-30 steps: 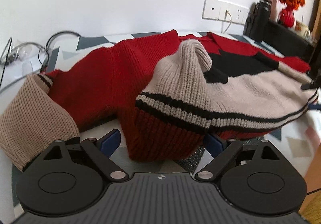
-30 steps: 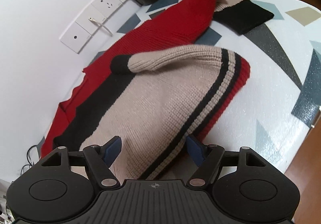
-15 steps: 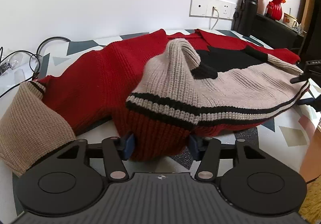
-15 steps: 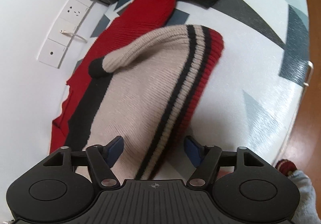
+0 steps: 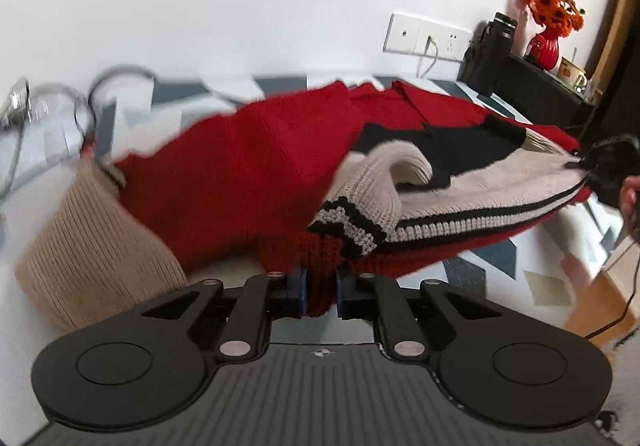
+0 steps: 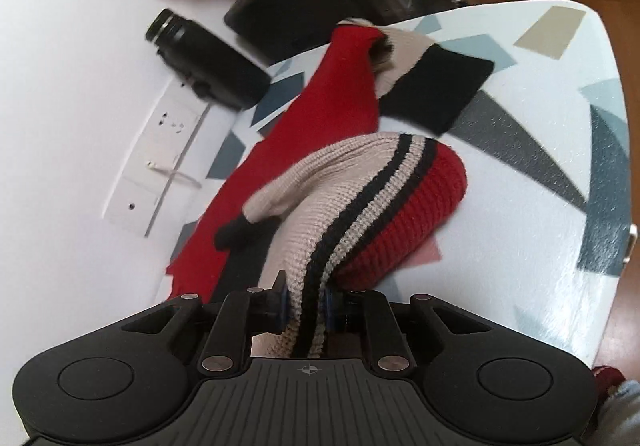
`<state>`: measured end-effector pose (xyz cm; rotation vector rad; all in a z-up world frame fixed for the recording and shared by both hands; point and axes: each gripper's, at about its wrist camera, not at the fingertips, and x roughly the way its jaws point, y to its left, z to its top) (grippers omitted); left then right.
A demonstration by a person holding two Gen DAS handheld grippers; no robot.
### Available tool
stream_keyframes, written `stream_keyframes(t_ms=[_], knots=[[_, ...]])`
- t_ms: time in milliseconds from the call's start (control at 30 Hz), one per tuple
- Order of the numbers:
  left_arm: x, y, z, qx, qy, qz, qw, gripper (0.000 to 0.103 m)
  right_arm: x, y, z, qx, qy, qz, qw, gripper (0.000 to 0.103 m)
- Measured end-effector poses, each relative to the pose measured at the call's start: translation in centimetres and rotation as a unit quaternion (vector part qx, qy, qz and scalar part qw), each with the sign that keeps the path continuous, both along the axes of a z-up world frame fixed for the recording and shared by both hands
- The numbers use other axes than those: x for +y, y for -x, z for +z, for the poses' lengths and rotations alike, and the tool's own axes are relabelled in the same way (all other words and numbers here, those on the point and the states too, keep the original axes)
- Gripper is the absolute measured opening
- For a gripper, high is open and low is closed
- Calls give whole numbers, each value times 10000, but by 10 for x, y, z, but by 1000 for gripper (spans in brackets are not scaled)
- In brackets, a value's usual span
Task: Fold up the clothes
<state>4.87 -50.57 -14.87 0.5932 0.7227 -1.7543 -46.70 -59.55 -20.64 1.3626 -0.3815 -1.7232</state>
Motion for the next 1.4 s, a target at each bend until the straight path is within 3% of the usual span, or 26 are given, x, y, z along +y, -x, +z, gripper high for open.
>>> stream_keyframes(t_ms=[133, 233, 267, 300, 333, 433, 567, 667, 733, 800, 933, 1033, 1167, 1233, 1300, 1400], knots=[[-6, 10, -30, -107, -529, 27, 9985, 25, 4, -7, -15, 71, -413, 88, 9991, 16], [-4, 4, -35, -84, -537, 222, 9983, 42, 6, -11, -14, 144, -479, 174, 9986, 17], [-3, 1, -33, -49, -505, 257, 9984, 40, 7, -11, -13, 171, -461, 195, 9986, 17], [-2, -1, -29, 30, -434, 228, 9988, 22, 7, -11, -11, 199, -443, 216, 9986, 17], [-1, -2, -24, 111, -360, 193, 9991, 19, 7, -11, -10, 226, -425, 236, 9986, 17], [4, 1, -3, 51, 37, 124, 9999, 15, 7, -10, -6, 272, -383, 251, 9986, 16], [9, -21, 20, 508, 422, 442, 9968, 14, 4, -7, -8, 298, -409, 203, 9985, 16], [5, -38, -1, 1110, -40, 783, 9907, 14, 2, -9, -9, 359, -526, 309, 9975, 16], [4, -34, -23, 1171, -438, 784, 9890, 17, 1, -10, -10, 400, -604, 379, 9966, 18], [5, -25, -36, 1050, -654, 717, 9897, 21, 1, -13, -3, 442, -776, 509, 9947, 28], [5, -18, -36, 923, -579, 688, 9917, 34, 9, -22, 31, 809, -737, 629, 9920, 43], [4, -18, -30, 918, -441, 680, 9925, 44, 9, -33, 59, 1039, -286, 886, 9902, 45], [7, -17, -27, 942, -268, 580, 9935, 65, -30, -75, 72, 920, 127, 2036, 9746, 54], [9, -16, -27, 895, -214, 552, 9942, 66, -54, -110, 62, 607, 101, 2654, 9622, 55], [9, -12, -29, 744, -188, 469, 9959, 66, -77, -148, 49, 238, 28, 3230, 9461, 63], [10, -4, -31, 372, -100, 244, 9990, 66, -108, -199, 20, -176, -513, 3824, 9224, 63]])
